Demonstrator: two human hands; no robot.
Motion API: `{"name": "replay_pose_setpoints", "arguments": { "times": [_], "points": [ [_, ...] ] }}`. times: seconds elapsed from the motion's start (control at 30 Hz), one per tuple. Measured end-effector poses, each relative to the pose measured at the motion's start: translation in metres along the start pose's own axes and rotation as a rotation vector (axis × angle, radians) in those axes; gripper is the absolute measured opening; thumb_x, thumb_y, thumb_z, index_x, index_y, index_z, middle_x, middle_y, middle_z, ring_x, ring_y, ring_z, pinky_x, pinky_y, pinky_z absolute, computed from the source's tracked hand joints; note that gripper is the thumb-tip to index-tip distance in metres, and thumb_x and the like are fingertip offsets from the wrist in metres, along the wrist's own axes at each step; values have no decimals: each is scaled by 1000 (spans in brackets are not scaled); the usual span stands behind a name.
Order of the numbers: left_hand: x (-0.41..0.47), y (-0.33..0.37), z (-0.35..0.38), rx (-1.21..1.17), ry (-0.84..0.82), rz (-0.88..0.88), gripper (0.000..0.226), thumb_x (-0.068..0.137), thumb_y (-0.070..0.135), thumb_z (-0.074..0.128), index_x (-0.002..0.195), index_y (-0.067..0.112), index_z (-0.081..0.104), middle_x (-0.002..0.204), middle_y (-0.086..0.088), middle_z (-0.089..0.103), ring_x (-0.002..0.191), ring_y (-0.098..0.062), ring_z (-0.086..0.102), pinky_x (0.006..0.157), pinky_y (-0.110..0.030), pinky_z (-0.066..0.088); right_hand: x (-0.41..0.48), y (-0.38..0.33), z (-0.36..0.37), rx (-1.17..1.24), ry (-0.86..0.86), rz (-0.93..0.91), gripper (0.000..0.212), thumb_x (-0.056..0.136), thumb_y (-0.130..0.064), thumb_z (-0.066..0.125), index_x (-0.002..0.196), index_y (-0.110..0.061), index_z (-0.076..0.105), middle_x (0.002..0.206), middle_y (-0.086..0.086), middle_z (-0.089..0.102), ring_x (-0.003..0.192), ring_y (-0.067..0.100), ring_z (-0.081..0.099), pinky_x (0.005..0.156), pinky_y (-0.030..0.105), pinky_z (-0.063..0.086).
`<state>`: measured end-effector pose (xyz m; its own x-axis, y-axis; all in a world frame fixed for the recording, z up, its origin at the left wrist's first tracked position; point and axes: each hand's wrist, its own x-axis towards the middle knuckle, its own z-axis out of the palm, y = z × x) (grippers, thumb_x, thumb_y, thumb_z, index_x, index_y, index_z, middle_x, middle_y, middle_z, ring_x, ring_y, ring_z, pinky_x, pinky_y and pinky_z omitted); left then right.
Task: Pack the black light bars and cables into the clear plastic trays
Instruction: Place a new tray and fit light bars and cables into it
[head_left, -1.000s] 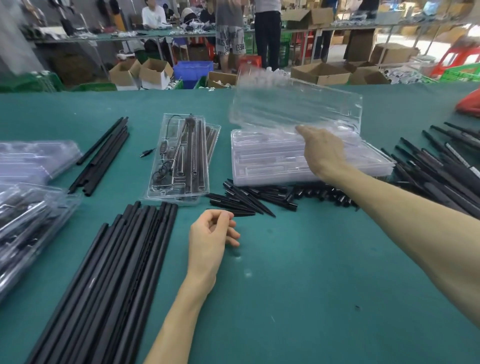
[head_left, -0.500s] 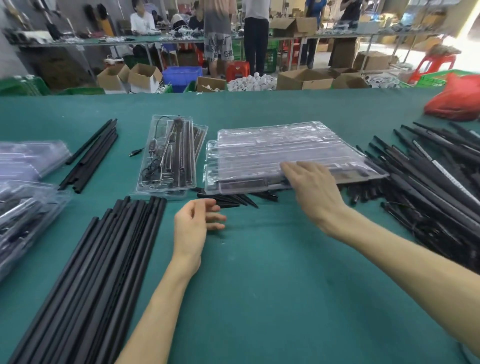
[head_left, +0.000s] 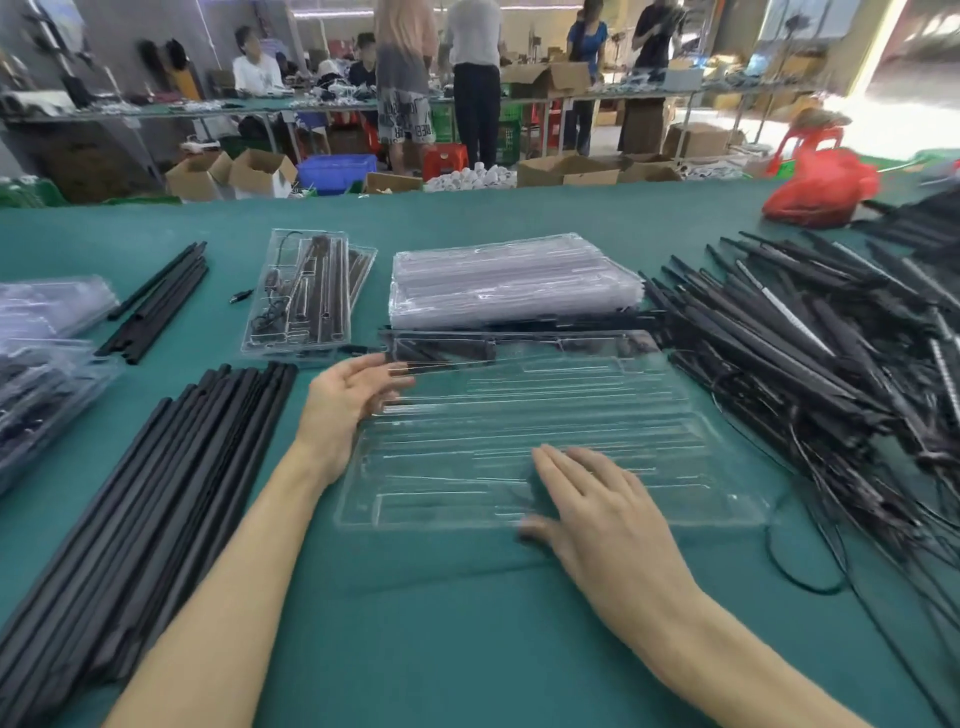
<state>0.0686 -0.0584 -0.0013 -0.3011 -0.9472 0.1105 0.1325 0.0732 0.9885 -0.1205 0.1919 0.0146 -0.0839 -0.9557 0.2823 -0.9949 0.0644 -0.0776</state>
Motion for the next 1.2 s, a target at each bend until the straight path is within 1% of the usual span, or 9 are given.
{"name": "replay_pose_setpoints", "arguments": {
  "times": [0.07,0.13,0.27,0.33,0.4,0.53,0.7,0.9,1.2],
  "points": [
    [1,-3,-1,34,13,7,32,97,6,62,127,-1,55,111,-13,75,96,-27,75,74,-25,58,-7,-5,-1,81,-126,8,83,90,-70,44,153,-16,39,158,-7,38,146,19,31,119,33,27],
    [1,-4,-3,54,53,18,34,97,1,61,129,-3,53,113,-15,74,93,-25,75,71,-24,58,-16,-9,4,120,-180,-1,95,85,-81,22,159,-22,24,166,-11,18,151,14,13,122,29,10],
    [-3,-3,1,262,126,53,44,96,-2,60,138,-2,48,124,-16,66,97,-19,72,75,-26,59,-25,-16,9,92,-116,-3,99,86,-79,-3,160,-18,20,167,-5,15,153,19,10,123,32,4],
    [-9,2,4,555,122,127,47,97,2,59,142,1,47,135,-14,56,113,-19,61,97,-31,53,-25,-16,10,99,-80,-3,95,89,-77,-1,158,-18,27,165,-5,23,151,20,15,123,33,8],
    [-20,8,4,897,77,250,48,98,5,57,145,2,46,145,-13,45,133,-22,45,114,-29,33,-25,-17,10,122,-46,-8,91,92,-77,6,153,-18,38,160,-5,35,148,19,25,121,33,15],
    [-45,19,15,1249,-103,463,44,102,17,54,144,4,51,152,-10,44,144,-25,37,125,-41,17,-26,-21,9,120,-50,-19,86,93,-75,19,145,-15,50,151,-2,48,142,22,37,118,36,27],
    [-71,6,58,1255,-327,362,56,107,40,40,155,11,35,163,-1,31,153,-15,20,126,-37,3,-32,-26,6,99,27,-53,76,94,-71,34,127,-10,65,129,0,65,122,24,55,105,38,46],
    [-75,-5,67,1419,-347,278,59,107,51,25,159,25,25,167,8,19,153,-10,14,125,-38,8,-32,-25,5,97,-15,-60,85,95,-74,22,131,-8,62,134,1,63,127,24,51,108,37,40],
    [-75,-7,64,1410,-337,293,57,106,52,26,157,28,29,165,10,24,152,-10,18,123,-37,13,-31,-26,10,82,26,-47,72,100,-64,26,120,-9,67,124,3,66,117,26,56,100,39,46]
  ]
}}
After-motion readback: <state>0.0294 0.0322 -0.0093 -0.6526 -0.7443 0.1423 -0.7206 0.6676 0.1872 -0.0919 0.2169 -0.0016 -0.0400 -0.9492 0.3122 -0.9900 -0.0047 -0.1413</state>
